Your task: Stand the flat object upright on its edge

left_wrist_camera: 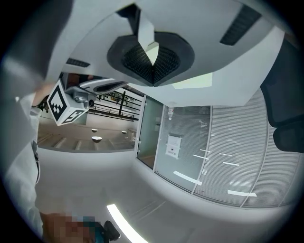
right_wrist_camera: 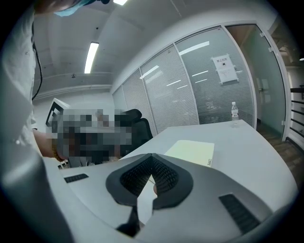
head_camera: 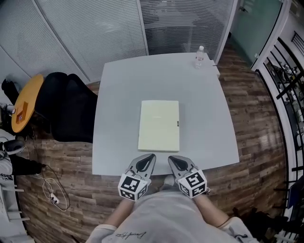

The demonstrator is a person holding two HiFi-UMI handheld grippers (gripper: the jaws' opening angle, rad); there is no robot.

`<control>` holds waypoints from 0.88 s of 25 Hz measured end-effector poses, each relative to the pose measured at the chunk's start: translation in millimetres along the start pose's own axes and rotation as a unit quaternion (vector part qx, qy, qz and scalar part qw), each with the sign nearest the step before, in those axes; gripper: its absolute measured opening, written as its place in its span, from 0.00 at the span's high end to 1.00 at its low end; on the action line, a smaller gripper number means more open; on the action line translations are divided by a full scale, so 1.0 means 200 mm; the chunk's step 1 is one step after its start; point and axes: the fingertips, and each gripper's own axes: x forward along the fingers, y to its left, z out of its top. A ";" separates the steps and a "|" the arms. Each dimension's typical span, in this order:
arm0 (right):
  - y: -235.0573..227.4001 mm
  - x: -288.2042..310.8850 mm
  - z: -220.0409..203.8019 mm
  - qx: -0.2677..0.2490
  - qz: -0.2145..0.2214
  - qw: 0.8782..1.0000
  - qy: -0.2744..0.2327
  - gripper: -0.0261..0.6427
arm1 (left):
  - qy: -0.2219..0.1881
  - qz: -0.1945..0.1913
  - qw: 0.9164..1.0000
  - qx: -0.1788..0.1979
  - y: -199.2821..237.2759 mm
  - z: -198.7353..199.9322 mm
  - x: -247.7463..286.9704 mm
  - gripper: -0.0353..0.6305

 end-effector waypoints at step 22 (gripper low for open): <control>-0.16 0.16 0.10 0.051 -0.072 0.996 0.011 0.94 | 0.017 -0.031 0.999 -0.003 0.29 0.04 0.09 0.93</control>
